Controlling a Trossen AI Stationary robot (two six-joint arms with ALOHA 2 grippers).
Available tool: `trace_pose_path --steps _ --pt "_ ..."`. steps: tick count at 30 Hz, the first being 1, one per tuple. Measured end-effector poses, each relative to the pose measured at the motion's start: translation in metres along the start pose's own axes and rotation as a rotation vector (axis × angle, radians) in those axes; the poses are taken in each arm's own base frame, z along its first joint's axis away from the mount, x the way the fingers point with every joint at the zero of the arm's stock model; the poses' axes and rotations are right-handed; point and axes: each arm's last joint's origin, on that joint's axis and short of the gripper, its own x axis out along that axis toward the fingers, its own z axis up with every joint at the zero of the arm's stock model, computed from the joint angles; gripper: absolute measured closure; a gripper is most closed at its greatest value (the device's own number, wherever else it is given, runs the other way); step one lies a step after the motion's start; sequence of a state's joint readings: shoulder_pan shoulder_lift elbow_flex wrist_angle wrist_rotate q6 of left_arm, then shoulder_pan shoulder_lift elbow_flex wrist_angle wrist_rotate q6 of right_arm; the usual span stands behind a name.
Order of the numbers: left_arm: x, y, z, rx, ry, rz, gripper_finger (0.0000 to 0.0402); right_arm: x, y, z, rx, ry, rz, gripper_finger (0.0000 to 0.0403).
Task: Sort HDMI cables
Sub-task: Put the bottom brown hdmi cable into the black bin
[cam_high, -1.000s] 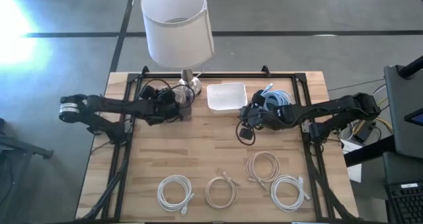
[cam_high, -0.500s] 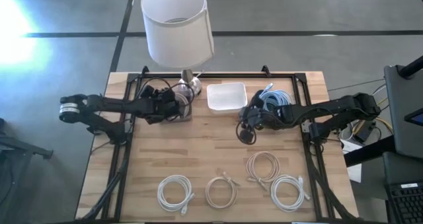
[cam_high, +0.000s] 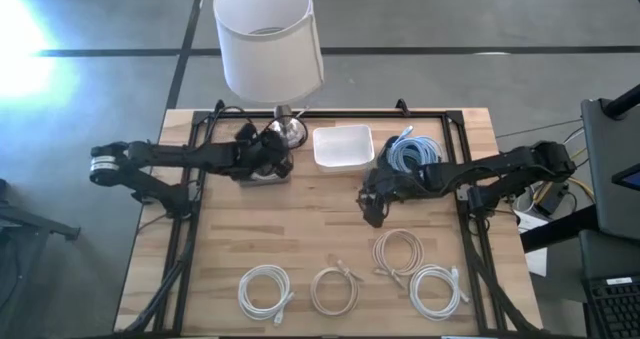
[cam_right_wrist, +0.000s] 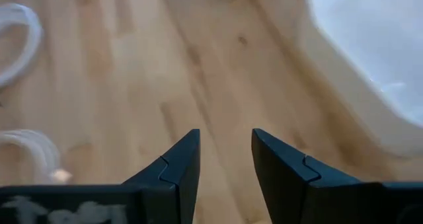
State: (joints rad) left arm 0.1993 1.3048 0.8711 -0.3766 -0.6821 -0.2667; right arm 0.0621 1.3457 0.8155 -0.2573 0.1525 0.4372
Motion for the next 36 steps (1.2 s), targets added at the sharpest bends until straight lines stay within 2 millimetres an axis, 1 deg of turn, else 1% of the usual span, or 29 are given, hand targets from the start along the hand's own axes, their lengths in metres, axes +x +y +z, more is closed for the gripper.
trace_pose_path --steps 3,6,10,12,16,20,24,27,29,33,36 --pt "0.0 -0.005 0.01 -0.017 -0.076 -0.094 0.0268 0.0 0.01 -0.001 -0.01 -0.057 0.044 0.0276" --pt "-0.001 -0.007 0.016 -0.02 -0.136 -0.155 0.0269 -0.003 0.025 -0.003 -0.013 -0.099 0.09 0.0277" --pt "-0.002 -0.009 0.023 -0.026 -0.194 -0.188 0.027 -0.012 0.048 -0.006 0.042 -0.105 0.163 0.0274" --pt "-0.003 -0.009 0.024 -0.029 -0.208 -0.191 0.027 -0.011 0.059 -0.01 0.077 -0.095 0.176 0.027" --pt "-0.003 -0.009 0.026 -0.037 -0.222 -0.194 0.027 0.008 0.077 -0.022 0.133 -0.012 0.178 0.026" --pt "-0.003 -0.009 0.026 -0.037 -0.221 -0.194 0.027 0.037 0.1 -0.03 0.16 0.117 0.204 0.0248" --pt "-0.003 -0.009 0.025 -0.037 -0.221 -0.194 0.027 0.06 0.12 -0.032 0.151 0.28 0.137 0.0239" --pt "-0.003 -0.009 0.025 -0.016 -0.223 -0.191 0.027 0.069 0.128 -0.033 0.138 0.422 0.003 0.0234" --pt "-0.003 -0.009 0.025 0.005 -0.225 -0.189 0.027 0.076 0.134 -0.035 0.136 0.501 -0.055 0.0233" --pt "-0.003 -0.009 0.025 0.044 -0.228 -0.184 0.027 0.087 0.149 -0.032 0.126 0.638 -0.034 0.0232" --pt "-0.002 -0.008 0.026 0.052 -0.238 -0.179 0.027 0.09 0.155 -0.027 0.092 0.678 -0.024 0.0232"
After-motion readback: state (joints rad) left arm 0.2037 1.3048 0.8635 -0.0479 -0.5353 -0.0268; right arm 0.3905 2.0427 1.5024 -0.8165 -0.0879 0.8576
